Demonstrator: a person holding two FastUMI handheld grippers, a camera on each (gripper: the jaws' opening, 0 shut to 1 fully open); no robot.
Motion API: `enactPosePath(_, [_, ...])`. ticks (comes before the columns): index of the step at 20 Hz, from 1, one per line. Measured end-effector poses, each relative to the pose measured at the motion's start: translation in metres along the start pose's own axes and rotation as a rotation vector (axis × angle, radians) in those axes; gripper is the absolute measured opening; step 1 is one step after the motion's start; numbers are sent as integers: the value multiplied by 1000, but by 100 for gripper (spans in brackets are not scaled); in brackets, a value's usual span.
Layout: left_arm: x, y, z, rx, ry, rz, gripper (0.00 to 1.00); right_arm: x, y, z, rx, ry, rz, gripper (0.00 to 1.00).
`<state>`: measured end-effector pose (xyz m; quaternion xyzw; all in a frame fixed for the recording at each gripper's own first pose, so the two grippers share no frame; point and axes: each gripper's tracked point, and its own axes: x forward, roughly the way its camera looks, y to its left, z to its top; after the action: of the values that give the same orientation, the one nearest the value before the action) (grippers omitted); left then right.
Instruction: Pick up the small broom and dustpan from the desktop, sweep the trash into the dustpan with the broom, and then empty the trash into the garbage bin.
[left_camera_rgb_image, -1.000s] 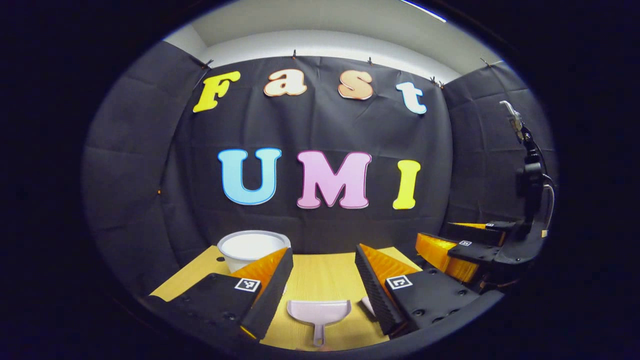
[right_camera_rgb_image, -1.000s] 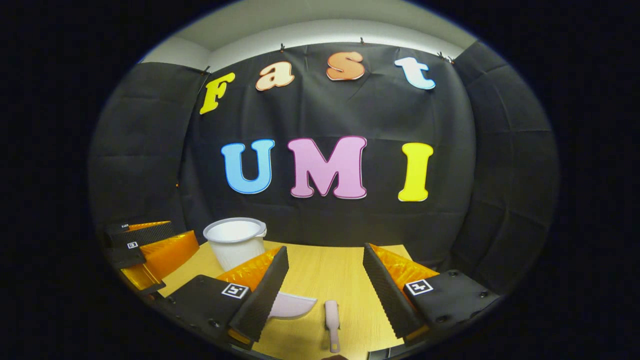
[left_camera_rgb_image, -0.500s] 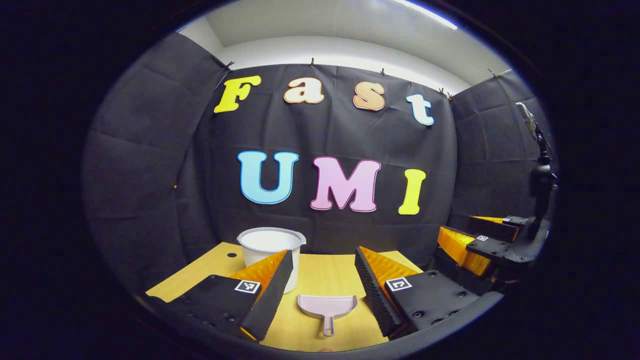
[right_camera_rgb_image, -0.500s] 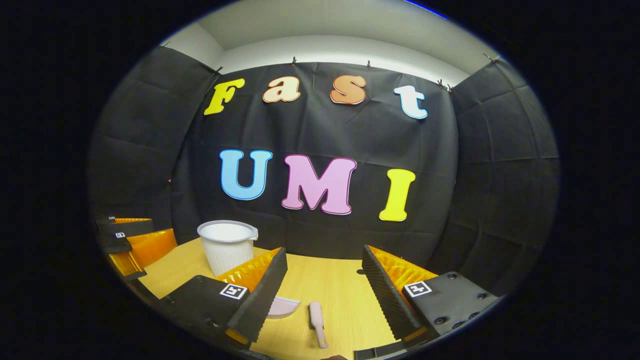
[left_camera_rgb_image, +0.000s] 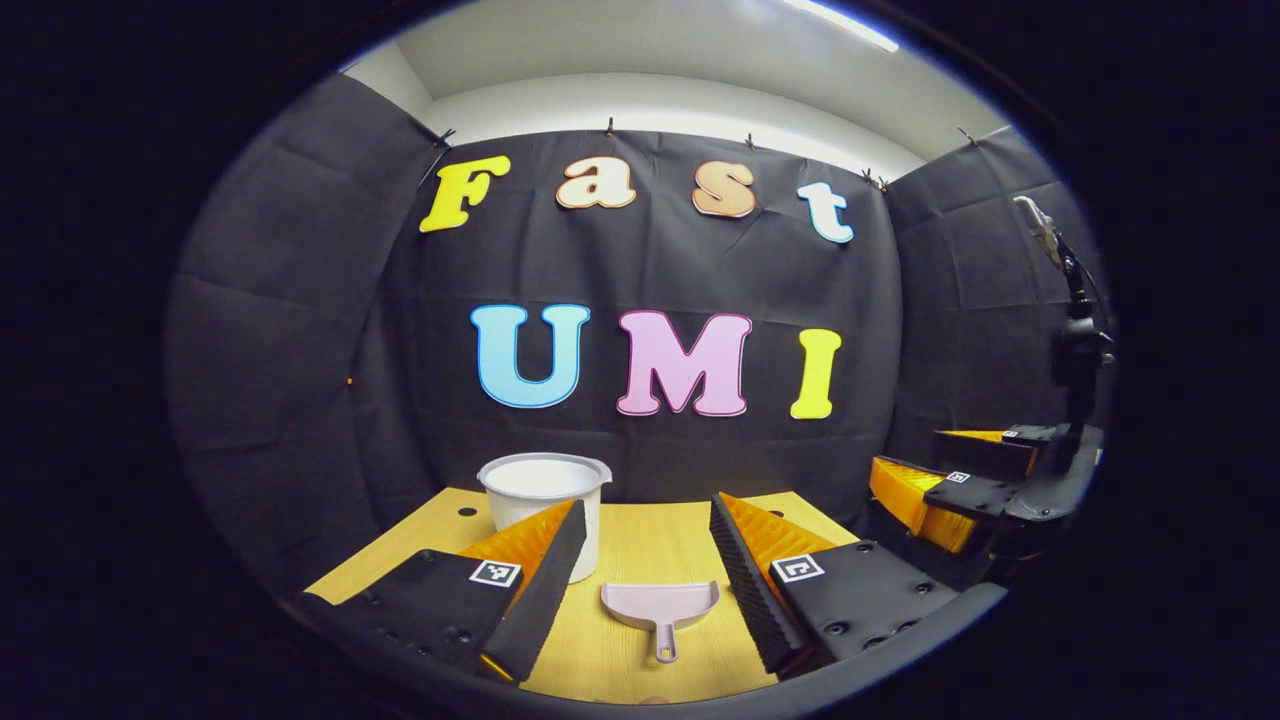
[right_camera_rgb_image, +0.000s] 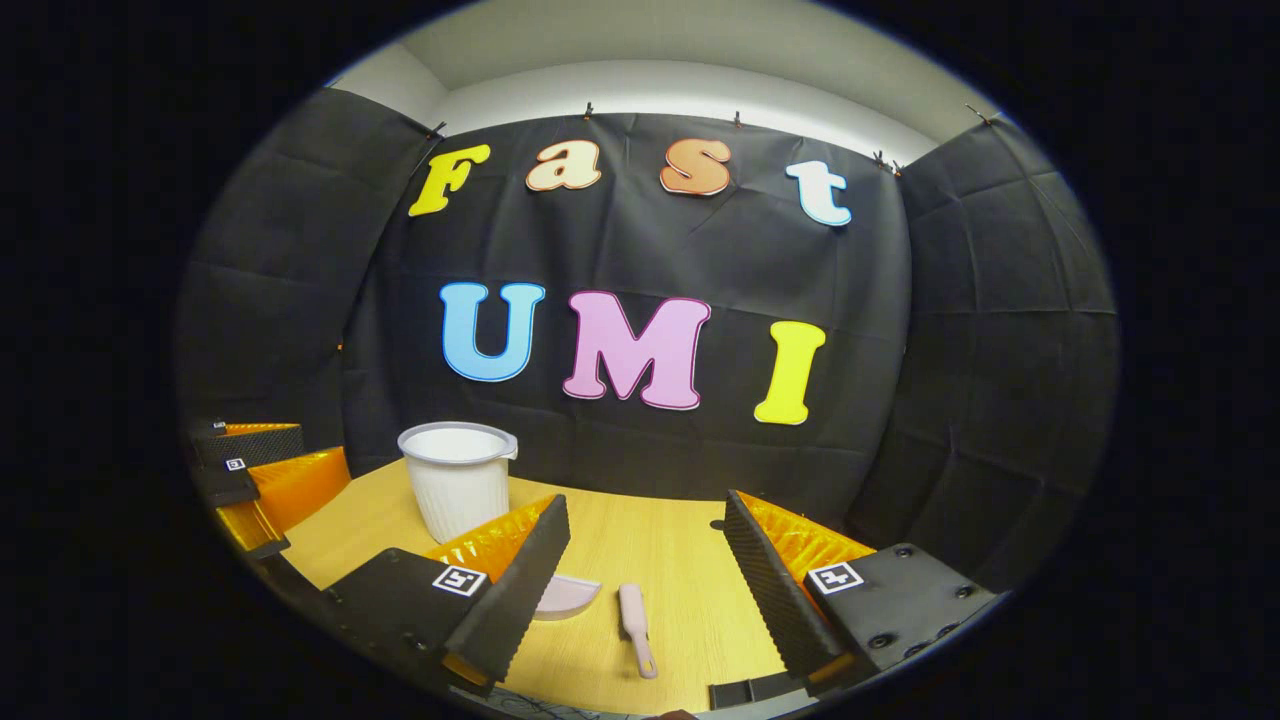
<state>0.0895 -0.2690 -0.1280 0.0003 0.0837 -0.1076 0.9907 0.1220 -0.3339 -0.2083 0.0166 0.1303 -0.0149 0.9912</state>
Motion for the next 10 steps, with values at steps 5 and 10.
enactPosePath(5, [3, -4, -8, -2, 5, -12, 74, -3, -4, -7, -26, 15, -11, 95])
enactPosePath(10, [10, -4, -29, -5, 44, -3, 74, -2, -6, -33, -23, 73, -11, 100])
